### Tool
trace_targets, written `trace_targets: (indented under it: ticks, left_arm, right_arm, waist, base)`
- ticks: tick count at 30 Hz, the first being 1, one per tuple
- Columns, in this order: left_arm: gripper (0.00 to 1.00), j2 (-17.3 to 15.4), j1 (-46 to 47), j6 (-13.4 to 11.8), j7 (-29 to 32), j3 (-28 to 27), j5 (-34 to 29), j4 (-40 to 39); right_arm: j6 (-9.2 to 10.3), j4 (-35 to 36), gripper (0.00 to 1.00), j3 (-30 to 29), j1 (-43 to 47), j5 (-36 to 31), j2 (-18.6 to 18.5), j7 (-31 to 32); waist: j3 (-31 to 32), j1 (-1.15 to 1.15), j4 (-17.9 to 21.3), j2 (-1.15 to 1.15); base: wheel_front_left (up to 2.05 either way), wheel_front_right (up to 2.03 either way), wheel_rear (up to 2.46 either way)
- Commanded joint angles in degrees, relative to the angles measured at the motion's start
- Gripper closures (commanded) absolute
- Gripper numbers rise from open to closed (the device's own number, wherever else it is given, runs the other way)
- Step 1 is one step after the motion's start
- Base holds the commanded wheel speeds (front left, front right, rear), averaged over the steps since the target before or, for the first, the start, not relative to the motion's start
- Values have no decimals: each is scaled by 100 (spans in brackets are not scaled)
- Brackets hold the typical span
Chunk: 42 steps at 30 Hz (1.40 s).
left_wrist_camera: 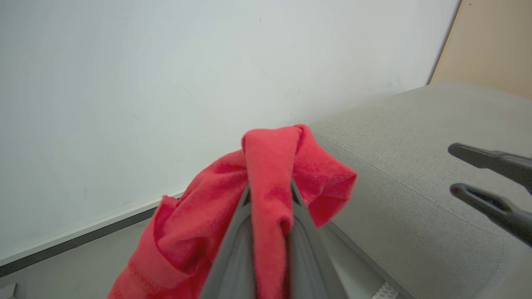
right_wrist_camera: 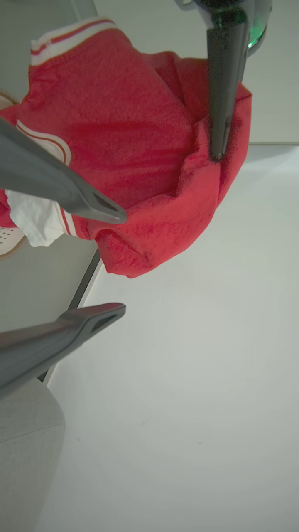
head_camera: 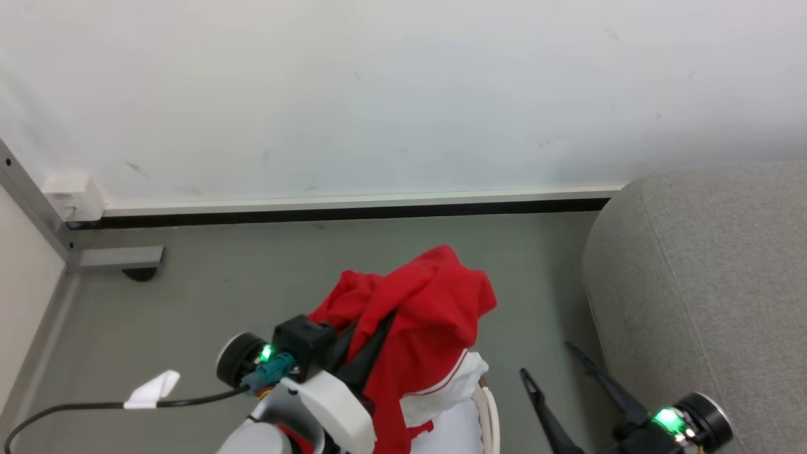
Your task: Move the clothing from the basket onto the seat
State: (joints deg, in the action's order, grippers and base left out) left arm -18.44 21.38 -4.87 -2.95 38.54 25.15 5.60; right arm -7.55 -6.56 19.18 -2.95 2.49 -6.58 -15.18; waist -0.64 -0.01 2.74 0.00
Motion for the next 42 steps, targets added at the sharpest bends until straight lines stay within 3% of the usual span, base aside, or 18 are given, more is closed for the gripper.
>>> trace_targets:
  ticks: [1,7,11,18,19,20,26,31,32,33,42]
  left_arm:
    - [100,-36,-74,-14,19,8,-13,-44]
    - [100,-53,-66,58,228,192,-50,-342]
    - [100,33,-17,168,359,364,-16,-469]
    - [100,234,2,480,416,607,249,-485]
    - [100,251,16,500,414,637,275,-457]
    - [100,268,30,535,403,658,288,-425]
    - [100,289,35,497,279,636,268,-140]
    - [56,262,-18,481,118,614,259,77]
    - [33,261,-25,462,87,608,245,112]
    - [0,268,-33,443,55,601,236,147]
    - [0,378,-22,360,-196,666,138,365]
  right_arm:
    - [12,-17,0,99,-116,-31,-94,4]
    - [13,-334,0,1087,-888,-252,-669,4]
    - [13,-738,0,1542,-1443,-288,-865,3]
    - [13,-1750,0,2117,-2103,-87,-727,4]
    - [12,-1900,56,2199,-2153,-52,-691,4]
    - [13,-2013,98,2196,-2185,89,-631,4]
    - [13,-2123,100,1828,-2110,752,-368,4]
    - [13,-2126,100,1752,-2053,1229,-359,4]
    - [13,-2091,100,1735,-2072,1315,-369,4]
    - [13,-2057,100,1713,-2096,1370,-381,4]
    - [12,-1717,100,1258,-2262,1612,-599,3]
  waist:
    - [13,1,13,0]
    - [63,1,34,0]
    - [100,1,-16,0]
    - [147,1,-149,0]
    - [157,1,-180,0]
    - [163,1,-210,0]
    - [170,1,-319,0]
    - [158,1,-307,0]
    - [152,1,-291,0]
    - [145,1,-270,0]
    - [57,1,49,0]
  base:
    - [0,0,0]
    - [0,0,0]
    - [0,0,0]
    - [0,0,0]
    - [0,0,0]
    - [0,0,0]
    - [0,0,0]
    - [0,0,0]
    - [0,0,0]
    - [0,0,0]
    - [0,0,0]
